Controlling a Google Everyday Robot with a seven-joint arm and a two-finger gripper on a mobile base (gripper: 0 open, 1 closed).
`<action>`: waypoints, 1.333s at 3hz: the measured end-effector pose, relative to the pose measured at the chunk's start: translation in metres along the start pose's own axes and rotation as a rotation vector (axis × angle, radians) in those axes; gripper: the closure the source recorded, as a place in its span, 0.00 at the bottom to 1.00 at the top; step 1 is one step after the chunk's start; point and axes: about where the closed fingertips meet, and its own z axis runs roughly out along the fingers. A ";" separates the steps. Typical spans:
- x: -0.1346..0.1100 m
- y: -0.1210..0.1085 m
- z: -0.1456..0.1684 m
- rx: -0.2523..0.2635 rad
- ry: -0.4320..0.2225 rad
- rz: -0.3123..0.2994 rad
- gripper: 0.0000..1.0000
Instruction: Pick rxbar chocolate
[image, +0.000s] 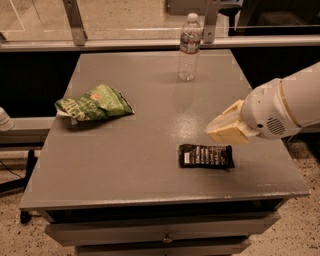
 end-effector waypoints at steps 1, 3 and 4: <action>0.002 0.007 0.009 0.029 0.006 -0.066 0.13; 0.026 0.002 0.031 0.058 0.026 -0.103 0.00; 0.041 -0.001 0.042 0.059 0.041 -0.091 0.00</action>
Offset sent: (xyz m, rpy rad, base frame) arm 0.0035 0.0013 -0.0418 -0.0799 -0.1226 0.0442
